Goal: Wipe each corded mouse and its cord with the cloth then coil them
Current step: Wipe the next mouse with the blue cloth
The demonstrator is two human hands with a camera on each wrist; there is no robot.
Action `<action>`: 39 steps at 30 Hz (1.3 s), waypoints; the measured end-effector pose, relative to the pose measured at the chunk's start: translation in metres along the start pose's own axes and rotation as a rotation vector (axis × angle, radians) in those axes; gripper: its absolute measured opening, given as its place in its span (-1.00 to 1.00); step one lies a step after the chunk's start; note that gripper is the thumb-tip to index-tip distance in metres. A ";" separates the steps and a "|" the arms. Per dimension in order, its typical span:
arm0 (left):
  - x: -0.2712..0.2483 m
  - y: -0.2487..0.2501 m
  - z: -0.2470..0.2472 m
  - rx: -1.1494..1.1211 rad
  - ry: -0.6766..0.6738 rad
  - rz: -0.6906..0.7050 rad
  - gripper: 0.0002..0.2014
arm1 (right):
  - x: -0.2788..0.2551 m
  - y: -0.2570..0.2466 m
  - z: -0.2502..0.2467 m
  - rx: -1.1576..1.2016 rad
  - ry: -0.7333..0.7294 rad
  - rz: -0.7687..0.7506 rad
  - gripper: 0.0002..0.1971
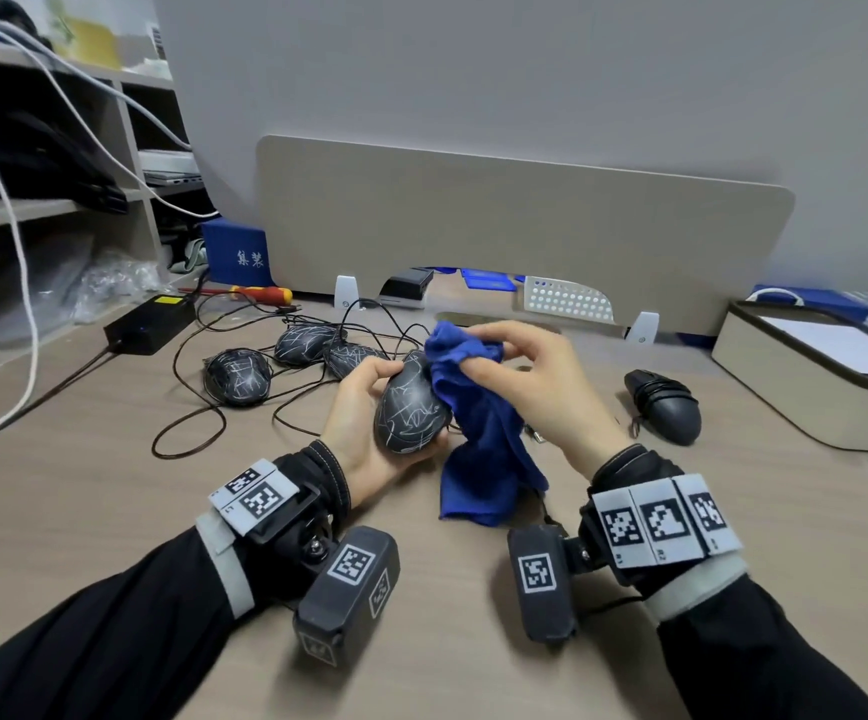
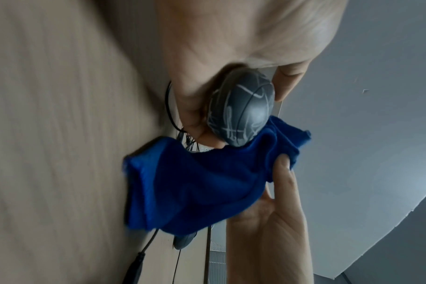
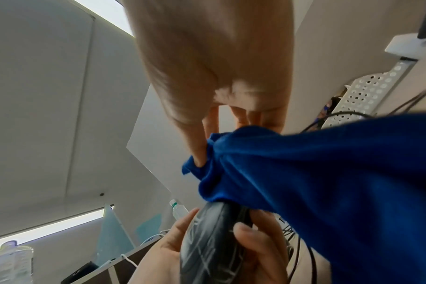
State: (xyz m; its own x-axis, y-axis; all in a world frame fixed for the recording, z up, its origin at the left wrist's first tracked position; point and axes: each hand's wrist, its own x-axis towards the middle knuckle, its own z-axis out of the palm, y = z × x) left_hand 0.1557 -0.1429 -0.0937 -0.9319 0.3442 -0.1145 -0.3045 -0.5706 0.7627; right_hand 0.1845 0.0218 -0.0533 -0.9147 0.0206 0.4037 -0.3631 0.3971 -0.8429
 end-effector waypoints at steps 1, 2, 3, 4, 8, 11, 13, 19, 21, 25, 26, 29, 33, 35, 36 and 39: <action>0.000 -0.001 0.000 0.004 0.017 0.011 -0.72 | 0.000 0.001 0.001 -0.031 -0.034 0.001 -0.83; 0.000 -0.002 -0.001 0.008 0.038 0.020 -0.73 | -0.002 0.002 0.002 -0.046 -0.084 0.008 -0.85; 0.001 -0.002 -0.001 0.009 0.051 0.024 -0.73 | -0.003 0.002 0.003 -0.053 -0.148 0.014 -0.86; 0.001 -0.002 -0.001 0.006 0.056 0.020 -0.72 | -0.005 0.002 0.004 -0.060 -0.220 0.014 -0.85; -0.001 -0.002 0.000 0.036 0.015 -0.010 -0.71 | -0.007 0.002 0.011 -0.055 -0.239 -0.017 -0.86; -0.002 -0.004 0.003 0.082 0.002 -0.007 -0.73 | -0.001 0.011 0.011 -0.044 -0.040 0.017 -0.85; -0.003 -0.004 0.004 0.074 0.005 -0.002 -0.72 | 0.000 0.015 0.011 -0.044 -0.018 0.026 -0.85; -0.003 -0.003 0.006 0.029 0.001 0.012 -0.70 | -0.003 0.019 0.016 -0.189 -0.136 -0.052 -0.69; -0.003 -0.003 0.003 0.043 0.021 0.019 -0.67 | -0.004 0.017 0.014 -0.223 -0.155 -0.102 -0.71; -0.001 -0.002 -0.001 0.045 0.036 -0.046 -0.51 | -0.008 0.008 0.014 -0.135 -0.240 -0.202 -0.72; -0.001 -0.003 0.000 0.069 0.028 -0.059 -0.53 | -0.008 0.009 0.016 -0.105 -0.214 -0.208 -0.71; -0.001 -0.009 0.002 0.180 -0.028 -0.049 -0.67 | -0.003 0.016 0.015 -0.065 -0.008 -0.164 -0.70; -0.002 -0.013 0.002 0.209 -0.019 0.001 -0.67 | -0.003 0.021 0.012 -0.047 0.045 -0.100 -0.68; -0.002 -0.011 0.003 0.190 0.001 0.010 -0.70 | -0.006 0.016 0.017 -0.044 -0.075 -0.109 -0.69; -0.002 -0.011 0.003 0.184 0.005 0.016 -0.71 | -0.007 0.014 0.018 -0.045 -0.103 -0.113 -0.69; 0.000 -0.013 0.003 0.192 0.023 0.043 -0.69 | -0.005 0.013 0.015 0.003 0.018 -0.077 -0.63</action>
State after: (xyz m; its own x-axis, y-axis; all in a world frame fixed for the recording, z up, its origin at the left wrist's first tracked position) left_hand 0.1603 -0.1329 -0.1018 -0.9482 0.3039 -0.0920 -0.2230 -0.4310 0.8744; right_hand 0.1820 0.0130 -0.0722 -0.8808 0.0065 0.4734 -0.4325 0.3955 -0.8102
